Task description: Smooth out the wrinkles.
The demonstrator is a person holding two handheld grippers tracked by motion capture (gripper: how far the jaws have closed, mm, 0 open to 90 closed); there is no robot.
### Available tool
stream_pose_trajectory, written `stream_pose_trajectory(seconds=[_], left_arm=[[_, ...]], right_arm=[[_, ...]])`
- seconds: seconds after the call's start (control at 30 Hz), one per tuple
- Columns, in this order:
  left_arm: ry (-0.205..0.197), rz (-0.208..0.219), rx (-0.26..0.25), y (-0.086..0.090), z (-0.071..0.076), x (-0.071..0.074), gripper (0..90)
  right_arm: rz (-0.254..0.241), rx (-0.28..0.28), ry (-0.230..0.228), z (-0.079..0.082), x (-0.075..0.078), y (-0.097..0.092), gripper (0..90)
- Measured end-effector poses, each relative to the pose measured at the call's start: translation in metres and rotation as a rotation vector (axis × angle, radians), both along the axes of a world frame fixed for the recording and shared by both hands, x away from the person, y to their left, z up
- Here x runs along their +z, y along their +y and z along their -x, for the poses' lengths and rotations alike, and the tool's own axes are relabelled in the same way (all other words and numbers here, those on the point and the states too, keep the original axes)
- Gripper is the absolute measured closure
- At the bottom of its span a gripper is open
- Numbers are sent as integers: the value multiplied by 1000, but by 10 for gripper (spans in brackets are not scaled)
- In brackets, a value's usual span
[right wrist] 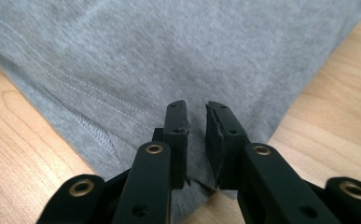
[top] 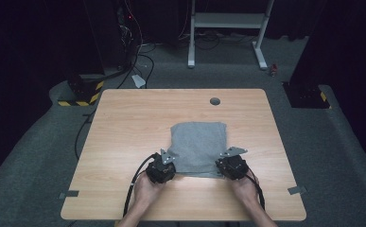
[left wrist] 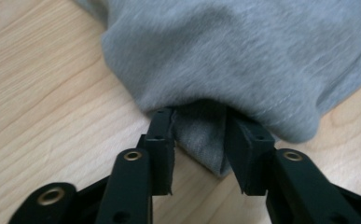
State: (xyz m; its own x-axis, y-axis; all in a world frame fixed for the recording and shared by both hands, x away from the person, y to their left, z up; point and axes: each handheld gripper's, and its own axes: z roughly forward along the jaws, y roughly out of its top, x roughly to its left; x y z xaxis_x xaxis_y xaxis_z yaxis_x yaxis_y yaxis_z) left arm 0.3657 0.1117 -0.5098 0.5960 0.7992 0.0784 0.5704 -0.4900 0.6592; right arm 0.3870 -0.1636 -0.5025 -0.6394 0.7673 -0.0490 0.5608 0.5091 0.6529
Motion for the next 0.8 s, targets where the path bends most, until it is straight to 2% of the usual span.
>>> stream_pose_trajectory(seconds=[0.03, 0.07, 0.13, 0.2, 0.23, 0.33, 0.4, 0.47, 0.57, 0.63, 0.67, 0.7, 0.73, 0.77, 0.8], left_arm=[[0, 0, 0, 0, 0, 0, 738], [7, -5, -9, -1, 0, 1, 738], [3, -35, -21, -2, 2, 1, 849], [10, -36, -23, 2, 4, 3, 876], [17, -2, -13, 10, 8, 3, 876], [21, 51, -3, 25, 18, 4, 876], [48, 93, 8, 34, 24, 4, 874], [68, 113, 9, 41, 29, 4, 865], [76, 113, 20, 45, 33, 5, 784], [43, 151, 32, 53, 38, 12, 722], [20, 158, 24, 53, 37, 15, 636], [20, 158, 24, 53, 37, 15, 591], [-15, 185, -9, 48, 34, 23, 567], [-15, 185, -9, 48, 34, 23, 546], [-38, 201, -31, 37, 24, 28, 520]], right_arm=[[0, 0, 0, 0, 0, 0, 781], [2, 2, 4, 0, -1, 1, 782], [11, 4, 7, 1, -4, 2, 809], [15, 11, 0, 0, -5, 2, 842], [23, 14, -4, 1, -5, 2, 853], [39, 16, -12, 4, -4, 2, 880], [39, 22, -16, 5, -3, 2, 884], [39, 32, -15, 9, -2, 2, 886], [43, 43, -27, 13, -1, 2, 884], [28, 40, -24, 15, 1, -1, 880], [4, 35, -23, 17, 3, -3, 870], [-6, 37, -30, 17, 5, -4, 855], [-21, 28, -49, 18, 7, -5, 828], [-22, 20, -62, 18, 8, -6, 812], [-29, 10, -70, 17, 10, -5, 800]])
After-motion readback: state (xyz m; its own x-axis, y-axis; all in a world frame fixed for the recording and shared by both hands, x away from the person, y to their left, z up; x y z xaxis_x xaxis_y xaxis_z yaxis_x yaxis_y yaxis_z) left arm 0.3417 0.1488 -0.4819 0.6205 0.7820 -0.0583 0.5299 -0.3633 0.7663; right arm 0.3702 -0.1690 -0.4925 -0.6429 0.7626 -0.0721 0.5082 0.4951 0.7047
